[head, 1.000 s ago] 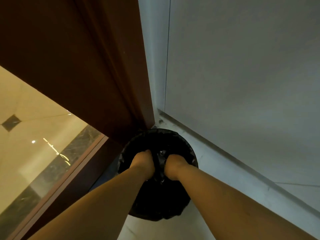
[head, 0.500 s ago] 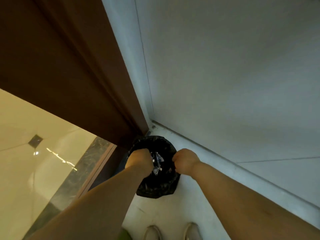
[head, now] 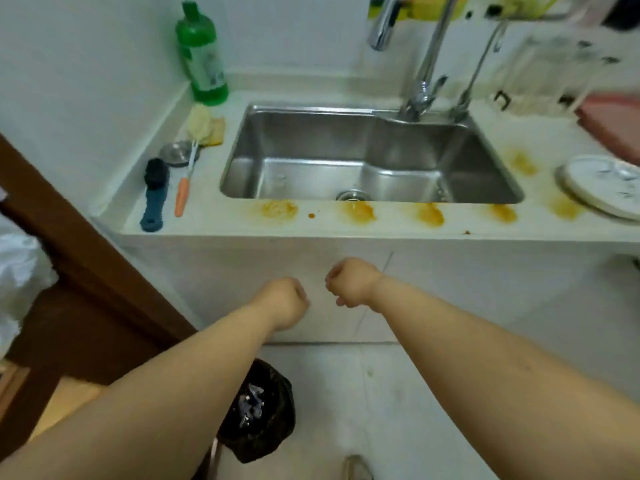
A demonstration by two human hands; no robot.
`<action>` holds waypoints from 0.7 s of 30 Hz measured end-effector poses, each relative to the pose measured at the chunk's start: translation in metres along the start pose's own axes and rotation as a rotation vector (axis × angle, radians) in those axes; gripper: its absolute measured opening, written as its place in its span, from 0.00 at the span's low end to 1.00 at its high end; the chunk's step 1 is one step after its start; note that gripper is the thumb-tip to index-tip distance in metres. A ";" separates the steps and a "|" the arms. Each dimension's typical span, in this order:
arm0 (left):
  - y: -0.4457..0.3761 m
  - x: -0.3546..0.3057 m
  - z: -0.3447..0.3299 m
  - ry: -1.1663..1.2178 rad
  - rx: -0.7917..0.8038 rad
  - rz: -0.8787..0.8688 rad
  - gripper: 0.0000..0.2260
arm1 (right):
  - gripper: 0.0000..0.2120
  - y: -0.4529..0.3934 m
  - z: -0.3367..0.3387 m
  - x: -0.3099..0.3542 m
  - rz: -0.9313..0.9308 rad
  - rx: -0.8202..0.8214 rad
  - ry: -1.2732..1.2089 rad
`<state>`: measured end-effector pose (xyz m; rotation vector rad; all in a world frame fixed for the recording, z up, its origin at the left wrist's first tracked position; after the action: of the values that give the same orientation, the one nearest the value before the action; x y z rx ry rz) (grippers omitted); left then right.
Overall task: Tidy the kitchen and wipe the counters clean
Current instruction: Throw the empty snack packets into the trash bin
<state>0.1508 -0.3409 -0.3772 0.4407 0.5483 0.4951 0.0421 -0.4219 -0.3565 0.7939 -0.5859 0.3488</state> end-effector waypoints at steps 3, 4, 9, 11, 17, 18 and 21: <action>0.017 -0.071 0.006 -0.038 -0.003 -0.139 0.10 | 0.13 0.055 0.047 -0.030 -0.056 -0.118 -0.110; 0.022 -0.095 0.005 -0.053 -0.005 -0.192 0.10 | 0.13 0.076 0.062 -0.043 -0.088 -0.154 -0.133; 0.064 -0.231 -0.018 -0.135 -0.011 -0.496 0.08 | 0.13 0.198 0.134 -0.133 -0.266 -0.436 -0.279; 0.091 -0.287 -0.032 -0.172 -0.006 -0.622 0.09 | 0.14 0.248 0.152 -0.169 -0.322 -0.531 -0.321; 0.199 -0.427 -0.107 -0.211 0.110 -0.927 0.08 | 0.12 0.410 0.170 -0.270 -0.503 -0.770 -0.453; 0.221 -0.445 -0.122 -0.213 0.129 -0.975 0.08 | 0.10 0.436 0.168 -0.287 -0.530 -0.808 -0.464; 0.285 -0.486 -0.172 -0.227 0.181 -1.094 0.07 | 0.04 0.511 0.151 -0.333 -0.612 -0.894 -0.491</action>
<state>-0.4035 -0.3374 -0.1770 0.3024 0.5332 -0.6495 -0.5302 -0.2253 -0.1878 0.1439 -0.8247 -0.6662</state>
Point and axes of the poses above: each hand's wrist, its own y-axis away from the middle knuckle, its own z-axis out of the back of the hand, x = y × z, the point moved 5 cm from there along -y, towards the middle knuckle, and after that the axes turned 6 degrees about -y, right-handed, at the moved point
